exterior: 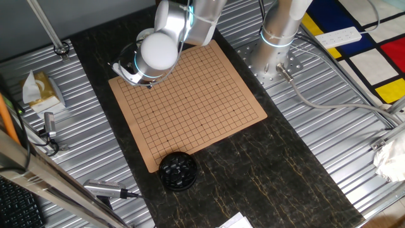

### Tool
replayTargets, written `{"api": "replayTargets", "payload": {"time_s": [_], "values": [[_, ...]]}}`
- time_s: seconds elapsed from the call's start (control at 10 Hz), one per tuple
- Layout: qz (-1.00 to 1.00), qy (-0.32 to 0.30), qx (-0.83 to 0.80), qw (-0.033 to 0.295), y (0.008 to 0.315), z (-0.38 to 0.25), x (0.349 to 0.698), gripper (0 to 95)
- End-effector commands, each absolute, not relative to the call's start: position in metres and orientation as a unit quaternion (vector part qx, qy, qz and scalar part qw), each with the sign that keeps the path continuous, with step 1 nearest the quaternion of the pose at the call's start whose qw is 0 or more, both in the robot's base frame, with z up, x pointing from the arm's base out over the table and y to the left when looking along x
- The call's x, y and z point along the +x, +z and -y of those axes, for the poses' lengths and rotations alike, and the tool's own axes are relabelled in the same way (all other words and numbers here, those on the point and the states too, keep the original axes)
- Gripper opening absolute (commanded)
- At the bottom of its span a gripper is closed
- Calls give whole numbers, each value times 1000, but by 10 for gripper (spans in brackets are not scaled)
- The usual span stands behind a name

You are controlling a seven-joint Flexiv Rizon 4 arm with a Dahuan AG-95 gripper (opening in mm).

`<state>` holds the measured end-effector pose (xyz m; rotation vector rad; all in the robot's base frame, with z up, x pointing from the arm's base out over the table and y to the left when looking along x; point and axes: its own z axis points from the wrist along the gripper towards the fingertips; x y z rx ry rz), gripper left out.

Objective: Play the first move as black on the 3-4 point in the upper right corner of the Go board

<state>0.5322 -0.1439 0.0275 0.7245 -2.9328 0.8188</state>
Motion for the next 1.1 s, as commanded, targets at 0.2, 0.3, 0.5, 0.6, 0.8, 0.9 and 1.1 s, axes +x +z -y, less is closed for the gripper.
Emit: {"api": "replayTargets", "payload": {"time_s": [0.2,0.3,0.5,0.6,0.8,0.9,1.1], "values": [[937,262,231,5,26,147,532,0],[937,262,231,5,25,147,532,0],[937,262,230,4,23,148,532,0],[937,263,230,4,23,148,532,0],[937,263,229,4,21,149,533,0],[937,264,229,4,20,149,533,0],[937,263,229,2,21,150,532,0]]}}
